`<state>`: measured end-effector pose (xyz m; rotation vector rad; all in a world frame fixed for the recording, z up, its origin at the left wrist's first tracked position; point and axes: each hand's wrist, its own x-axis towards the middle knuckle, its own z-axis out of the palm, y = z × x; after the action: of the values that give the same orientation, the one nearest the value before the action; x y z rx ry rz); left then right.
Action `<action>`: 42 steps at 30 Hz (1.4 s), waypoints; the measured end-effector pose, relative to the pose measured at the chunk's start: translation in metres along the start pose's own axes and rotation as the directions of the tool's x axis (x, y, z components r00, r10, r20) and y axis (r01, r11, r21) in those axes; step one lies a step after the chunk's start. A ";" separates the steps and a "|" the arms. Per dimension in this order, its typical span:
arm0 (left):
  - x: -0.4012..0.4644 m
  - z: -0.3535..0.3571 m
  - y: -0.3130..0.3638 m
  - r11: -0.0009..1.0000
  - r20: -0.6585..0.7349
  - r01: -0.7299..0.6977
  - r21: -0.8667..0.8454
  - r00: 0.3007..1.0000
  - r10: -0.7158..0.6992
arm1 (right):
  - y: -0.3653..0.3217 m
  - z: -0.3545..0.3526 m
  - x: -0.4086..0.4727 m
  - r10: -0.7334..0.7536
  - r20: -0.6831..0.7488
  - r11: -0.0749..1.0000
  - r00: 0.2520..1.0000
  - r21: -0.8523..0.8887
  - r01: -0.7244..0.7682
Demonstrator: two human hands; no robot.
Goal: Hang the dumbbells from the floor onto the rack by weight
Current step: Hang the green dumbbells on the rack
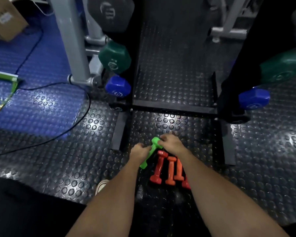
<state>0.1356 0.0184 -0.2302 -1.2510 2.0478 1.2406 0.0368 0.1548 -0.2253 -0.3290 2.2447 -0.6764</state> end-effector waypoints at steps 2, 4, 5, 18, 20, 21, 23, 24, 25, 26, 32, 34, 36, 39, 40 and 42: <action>0.007 0.004 -0.006 0.994 -0.022 0.046 0.101 0.999 -0.044 | 0.007 0.014 0.017 0.009 0.009 1.000 1.000 -0.028 -0.009; 0.013 0.007 -0.012 0.972 -0.049 0.128 0.199 0.992 -0.120 | 0.015 0.026 0.033 0.013 -0.004 0.999 1.000 -0.040 -0.013; 0.016 0.009 -0.016 0.961 -0.057 0.162 0.226 0.987 -0.153 | 0.017 0.030 0.037 0.000 -0.018 0.999 1.000 -0.054 -0.001; 0.014 -0.007 -0.020 0.963 0.037 -0.130 0.236 0.992 0.124 | -0.001 0.005 0.029 -0.117 -0.165 0.993 0.979 -0.032 0.113; 0.009 -0.020 -0.004 0.979 0.088 -0.176 0.105 0.982 0.168 | -0.018 -0.020 0.021 -0.128 -0.193 0.992 0.973 -0.012 0.128; 0.003 -0.028 0.006 0.981 0.126 -0.190 0.026 0.975 0.186 | -0.028 -0.035 0.016 -0.137 -0.202 0.990 0.970 -0.010 0.138; -0.010 -0.041 0.024 0.973 0.199 -0.214 -0.082 0.954 0.226 | -0.045 -0.063 0.005 -0.159 -0.211 0.987 0.964 -0.008 0.161; -0.018 -0.049 0.034 0.966 0.222 -0.233 -0.111 0.942 0.253 | -0.056 -0.079 -0.004 -0.167 -0.219 0.985 0.961 -0.005 0.170; -0.027 -0.053 0.040 0.956 0.246 -0.252 -0.152 0.927 0.283 | -0.062 -0.090 -0.009 -0.180 -0.230 0.983 0.957 -0.017 0.181; -0.038 -0.060 0.050 0.941 0.258 -0.279 -0.190 0.911 0.322 | -0.071 -0.105 -0.018 -0.191 -0.245 0.981 0.951 -0.025 0.191; -0.104 -0.089 0.087 0.818 0.225 -0.365 -0.444 0.839 0.496 | -0.116 -0.168 -0.064 -0.248 -0.343 0.969 0.906 -0.087 0.232; -0.128 -0.102 0.099 0.759 0.174 -0.385 -0.525 0.825 0.538 | -0.136 -0.184 -0.081 -0.269 -0.372 0.963 0.888 -0.103 0.248; -0.152 -0.117 0.112 0.694 0.135 -0.416 -0.587 0.795 0.591 | -0.157 -0.204 -0.102 -0.296 -0.401 0.955 0.867 -0.092 0.284; -0.191 -0.142 0.129 0.581 0.067 -0.446 -0.681 0.751 0.656 | -0.190 -0.239 -0.136 -0.399 -0.452 0.914 0.798 -0.129 0.384; -0.205 -0.152 0.134 0.536 0.044 -0.458 -0.710 0.730 0.682 | -0.202 -0.252 -0.149 -0.437 -0.462 0.895 0.772 -0.139 0.423; -0.235 -0.172 0.148 0.442 -0.017 -0.497 -0.746 0.679 0.734 | -0.231 -0.278 -0.177 -0.523 -0.472 0.841 0.710 -0.150 0.520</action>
<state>0.1384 0.0094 0.0968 -0.3766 1.8693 2.5919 -0.0398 0.1414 0.1688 -0.9137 2.6598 -1.1617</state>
